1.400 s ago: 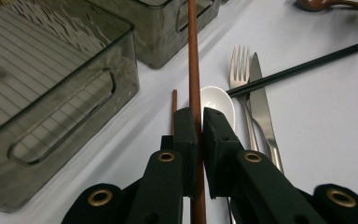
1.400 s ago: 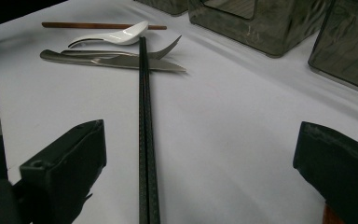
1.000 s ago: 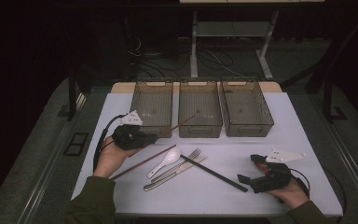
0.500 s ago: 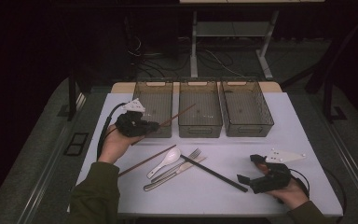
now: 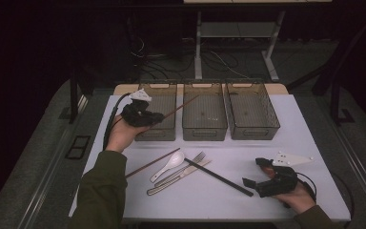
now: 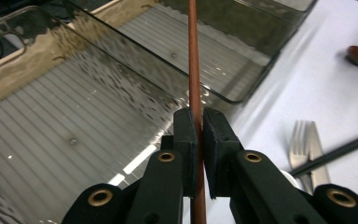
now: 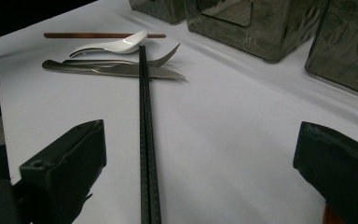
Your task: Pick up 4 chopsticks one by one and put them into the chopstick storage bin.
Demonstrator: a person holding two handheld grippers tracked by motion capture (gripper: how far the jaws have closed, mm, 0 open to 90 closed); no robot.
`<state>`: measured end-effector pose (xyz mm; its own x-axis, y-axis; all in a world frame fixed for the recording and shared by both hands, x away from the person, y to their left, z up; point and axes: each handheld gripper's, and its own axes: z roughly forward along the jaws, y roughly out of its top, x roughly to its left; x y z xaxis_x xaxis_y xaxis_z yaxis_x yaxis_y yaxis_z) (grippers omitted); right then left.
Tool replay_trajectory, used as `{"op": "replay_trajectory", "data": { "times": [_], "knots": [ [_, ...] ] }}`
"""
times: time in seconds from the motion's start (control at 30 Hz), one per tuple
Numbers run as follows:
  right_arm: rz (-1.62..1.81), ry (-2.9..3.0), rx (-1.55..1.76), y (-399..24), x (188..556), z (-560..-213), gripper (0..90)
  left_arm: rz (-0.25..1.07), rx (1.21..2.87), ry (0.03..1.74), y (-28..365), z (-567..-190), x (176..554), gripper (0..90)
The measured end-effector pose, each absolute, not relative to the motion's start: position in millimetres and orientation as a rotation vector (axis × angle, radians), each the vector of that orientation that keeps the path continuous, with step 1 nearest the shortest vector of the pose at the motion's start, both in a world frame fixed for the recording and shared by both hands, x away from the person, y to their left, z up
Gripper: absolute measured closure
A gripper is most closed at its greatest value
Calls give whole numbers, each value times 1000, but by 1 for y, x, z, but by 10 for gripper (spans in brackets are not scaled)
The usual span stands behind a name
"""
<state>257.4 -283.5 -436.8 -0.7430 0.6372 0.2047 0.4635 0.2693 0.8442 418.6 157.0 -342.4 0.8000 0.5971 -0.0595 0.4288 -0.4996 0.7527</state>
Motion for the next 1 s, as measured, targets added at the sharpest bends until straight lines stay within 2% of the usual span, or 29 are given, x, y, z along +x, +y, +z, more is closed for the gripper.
{"op": "replay_trajectory", "data": {
  "times": [0.37,1.0],
  "knots": [
    [1501,2354,1027,-284,255,-434,28,280,2153,843,157,-345,441,839],
    [1542,2335,1029,-286,253,-433,28,406,2127,1015,180,-361,469,839]
  ]
}}
